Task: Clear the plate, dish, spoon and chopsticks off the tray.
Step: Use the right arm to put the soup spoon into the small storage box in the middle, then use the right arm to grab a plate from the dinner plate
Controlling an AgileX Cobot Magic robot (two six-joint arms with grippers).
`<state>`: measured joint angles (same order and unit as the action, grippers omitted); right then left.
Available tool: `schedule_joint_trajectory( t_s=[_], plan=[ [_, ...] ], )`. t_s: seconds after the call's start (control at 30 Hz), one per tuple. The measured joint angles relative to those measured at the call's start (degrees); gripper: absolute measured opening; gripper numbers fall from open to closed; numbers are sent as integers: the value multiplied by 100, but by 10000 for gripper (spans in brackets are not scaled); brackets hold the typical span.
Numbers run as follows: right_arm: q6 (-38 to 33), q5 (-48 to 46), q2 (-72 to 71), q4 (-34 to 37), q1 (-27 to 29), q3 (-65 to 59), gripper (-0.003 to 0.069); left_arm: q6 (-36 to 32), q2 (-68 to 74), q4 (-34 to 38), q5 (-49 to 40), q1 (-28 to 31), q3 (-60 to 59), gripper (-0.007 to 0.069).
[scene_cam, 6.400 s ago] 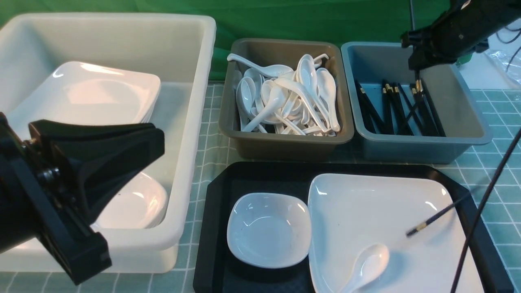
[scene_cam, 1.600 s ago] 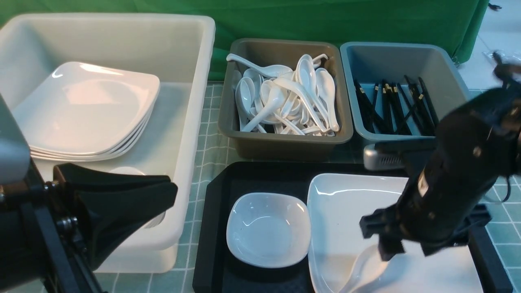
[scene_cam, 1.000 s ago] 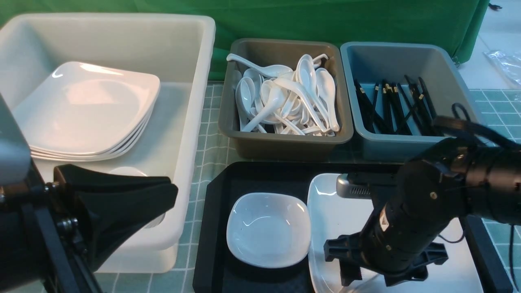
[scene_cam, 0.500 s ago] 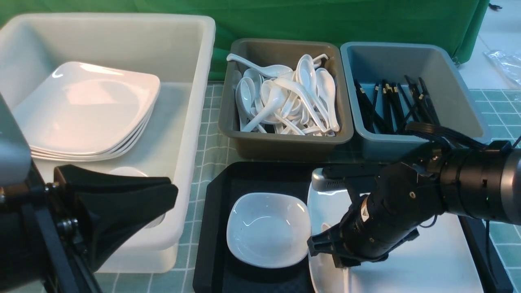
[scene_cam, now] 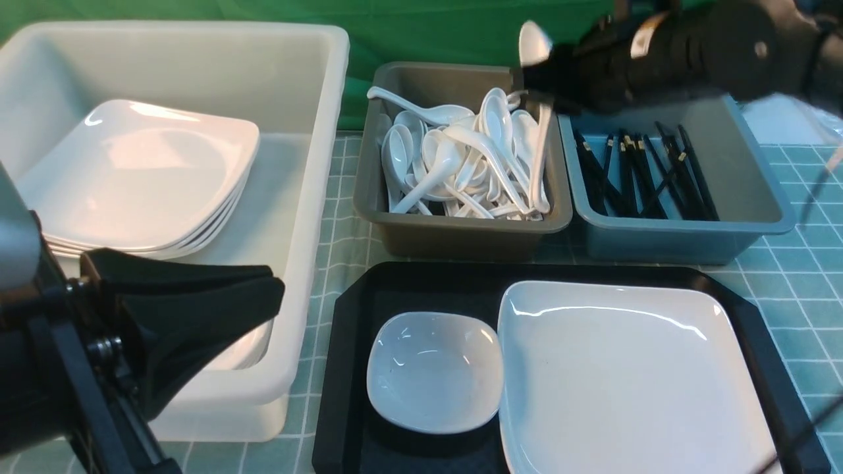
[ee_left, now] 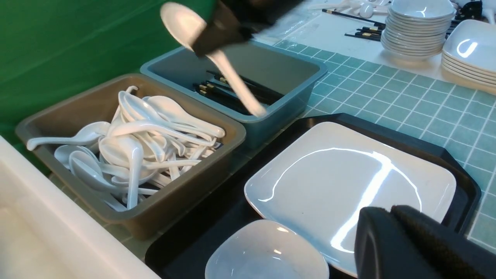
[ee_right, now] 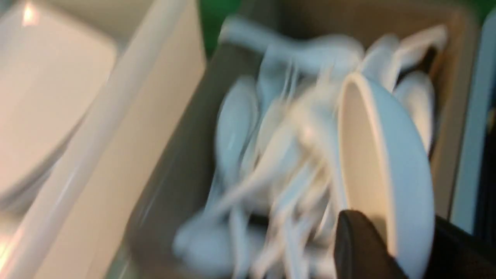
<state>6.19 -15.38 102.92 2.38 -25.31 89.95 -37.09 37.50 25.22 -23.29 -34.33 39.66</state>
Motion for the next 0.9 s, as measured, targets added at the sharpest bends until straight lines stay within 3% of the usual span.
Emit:
schedule_joint_trajectory(
  t_s=[0.07, 0.23, 0.33, 0.4, 0.53, 0.63, 0.7, 0.83, 0.9],
  plan=[
    [-126, 56, 797, 0, 179, 858, 174, -8, 0, 0, 11, 0, 0, 17],
    [-110, -83, 1590, 0, 347, 1552, 202, -10, 0, 0, 11, 0, 0, 17],
    [-110, -319, 1912, 0, 450, 1744, 373, -10, 0, 0, 11, 0, 0, 17],
    [-124, -406, 1917, -6, 455, 1764, 449, -10, 0, 0, 11, 0, 0, 17],
    [-129, -534, 1768, -6, 455, 1791, 493, -5, 0, 0, 11, 0, 0, 17],
    [-434, -1339, 1284, -7, 438, 1791, 421, -5, 8, 0, -20, 0, 0, 17],
    [-711, -2054, 970, -18, 397, 1791, 340, -5, 24, 0, -76, 0, 0, 17],
    [-1061, -3964, 118, -201, 31, 1413, 97, -5, 74, -43, -220, 0, 0, 17],
    [-971, -4322, -181, -435, -252, 934, 57, -5, 85, -56, -241, 0, 0, 17]
  ],
)
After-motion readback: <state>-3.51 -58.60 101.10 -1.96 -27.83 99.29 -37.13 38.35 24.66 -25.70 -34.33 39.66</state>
